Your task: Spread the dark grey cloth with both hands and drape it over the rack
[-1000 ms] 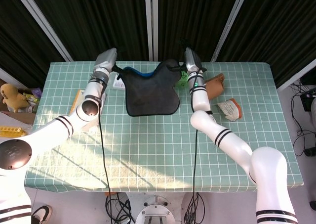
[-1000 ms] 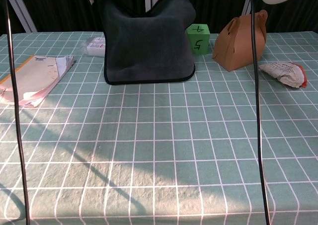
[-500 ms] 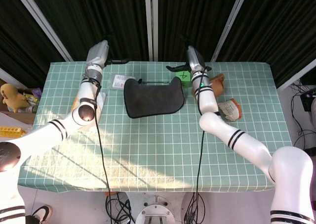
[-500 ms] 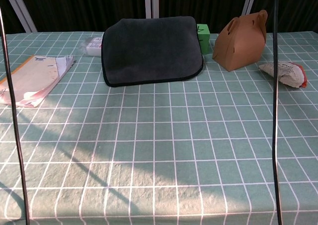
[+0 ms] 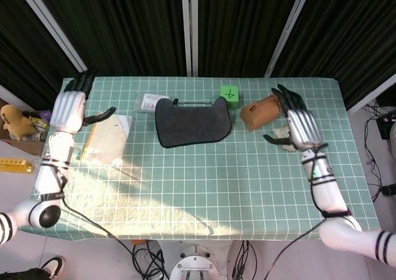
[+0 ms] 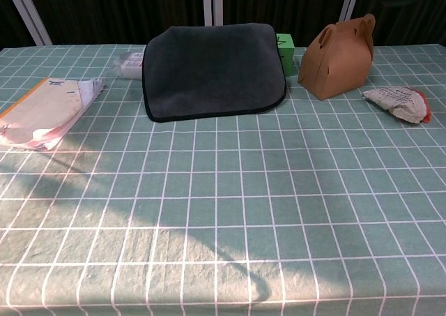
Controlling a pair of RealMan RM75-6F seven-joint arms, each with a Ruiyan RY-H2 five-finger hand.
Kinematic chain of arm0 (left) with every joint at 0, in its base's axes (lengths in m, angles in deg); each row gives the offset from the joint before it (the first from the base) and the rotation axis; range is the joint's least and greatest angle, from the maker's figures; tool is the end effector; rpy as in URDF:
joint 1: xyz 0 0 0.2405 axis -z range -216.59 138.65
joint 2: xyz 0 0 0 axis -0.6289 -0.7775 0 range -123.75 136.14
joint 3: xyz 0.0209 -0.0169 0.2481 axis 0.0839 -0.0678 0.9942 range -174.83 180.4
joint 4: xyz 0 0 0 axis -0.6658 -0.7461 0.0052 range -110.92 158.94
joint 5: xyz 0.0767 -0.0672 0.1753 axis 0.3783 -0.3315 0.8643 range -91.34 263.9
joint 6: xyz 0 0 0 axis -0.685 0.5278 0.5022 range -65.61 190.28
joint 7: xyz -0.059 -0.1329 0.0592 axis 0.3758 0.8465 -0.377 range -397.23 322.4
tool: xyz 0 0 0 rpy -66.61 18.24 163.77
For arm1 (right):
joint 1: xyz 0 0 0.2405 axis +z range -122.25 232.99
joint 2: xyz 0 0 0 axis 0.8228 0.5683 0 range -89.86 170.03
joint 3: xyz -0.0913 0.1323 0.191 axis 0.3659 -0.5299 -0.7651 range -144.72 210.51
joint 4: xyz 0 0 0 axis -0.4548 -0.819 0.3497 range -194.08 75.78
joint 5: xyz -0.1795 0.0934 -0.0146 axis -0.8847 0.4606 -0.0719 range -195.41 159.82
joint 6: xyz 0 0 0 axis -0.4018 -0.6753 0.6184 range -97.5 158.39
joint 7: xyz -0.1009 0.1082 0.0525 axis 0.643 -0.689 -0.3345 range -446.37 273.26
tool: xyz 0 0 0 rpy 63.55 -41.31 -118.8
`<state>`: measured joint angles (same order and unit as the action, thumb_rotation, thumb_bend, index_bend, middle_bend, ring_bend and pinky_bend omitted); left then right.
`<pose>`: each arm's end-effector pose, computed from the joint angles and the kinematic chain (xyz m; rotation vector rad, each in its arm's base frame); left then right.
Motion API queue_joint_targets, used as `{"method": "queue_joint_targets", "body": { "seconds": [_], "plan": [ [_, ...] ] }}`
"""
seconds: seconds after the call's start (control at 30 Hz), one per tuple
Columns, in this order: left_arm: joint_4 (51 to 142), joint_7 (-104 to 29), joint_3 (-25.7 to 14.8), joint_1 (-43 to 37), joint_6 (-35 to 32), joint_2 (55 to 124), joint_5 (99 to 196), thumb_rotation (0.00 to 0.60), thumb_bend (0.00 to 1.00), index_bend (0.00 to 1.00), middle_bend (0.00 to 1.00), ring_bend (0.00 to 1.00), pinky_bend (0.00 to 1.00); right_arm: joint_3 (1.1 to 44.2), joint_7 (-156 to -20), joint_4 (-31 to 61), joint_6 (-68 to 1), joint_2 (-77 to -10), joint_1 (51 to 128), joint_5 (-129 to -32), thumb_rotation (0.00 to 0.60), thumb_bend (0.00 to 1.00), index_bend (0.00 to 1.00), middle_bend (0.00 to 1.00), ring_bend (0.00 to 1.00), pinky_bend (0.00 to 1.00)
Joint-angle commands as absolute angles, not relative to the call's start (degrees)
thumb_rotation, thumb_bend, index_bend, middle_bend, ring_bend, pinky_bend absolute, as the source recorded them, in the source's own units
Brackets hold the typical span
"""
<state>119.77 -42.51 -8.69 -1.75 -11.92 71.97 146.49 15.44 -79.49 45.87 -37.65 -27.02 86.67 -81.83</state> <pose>-0.1816 0.3623 0.1622 -1.3803 -0.8781 -1.1457 -0.1571 -0.3361 0.1350 1.4515 -1.0421 1.2175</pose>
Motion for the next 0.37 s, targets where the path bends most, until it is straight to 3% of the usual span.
{"method": "queue_joint_targets", "body": {
  "seconds": [0.03,0.2,0.37],
  "plan": [
    [124.79,-41.50,3.66,-18.68,-28.38,70.98,158.37,0.040,0.00,0.01,0.05,0.05,0.15,29.36,-76.88,49.16,-53.64,-22.46,71.11,-95.37,0.600,0.07,0.00,0.00,0.00,0.00],
    [118.59,-43.40,8.76,-27.06,-34.59,76.35,162.50,0.040,0.00,0.01,0.05,0.05,0.15,35.35,-80.03,39.86,-60.86,-29.29,62.82,-100.04,0.600,0.07,0.00,0.00,0.00,0.00],
    [114.92,-43.25,9.58,-29.88,-35.05,77.41,164.70,0.040,0.00,0.02,0.05,0.05,0.15,36.70,-83.01,33.78,-62.44,-33.15,60.18,-102.87,0.600,0.08,0.00,0.00,0.00,0.00]
  ]
}}
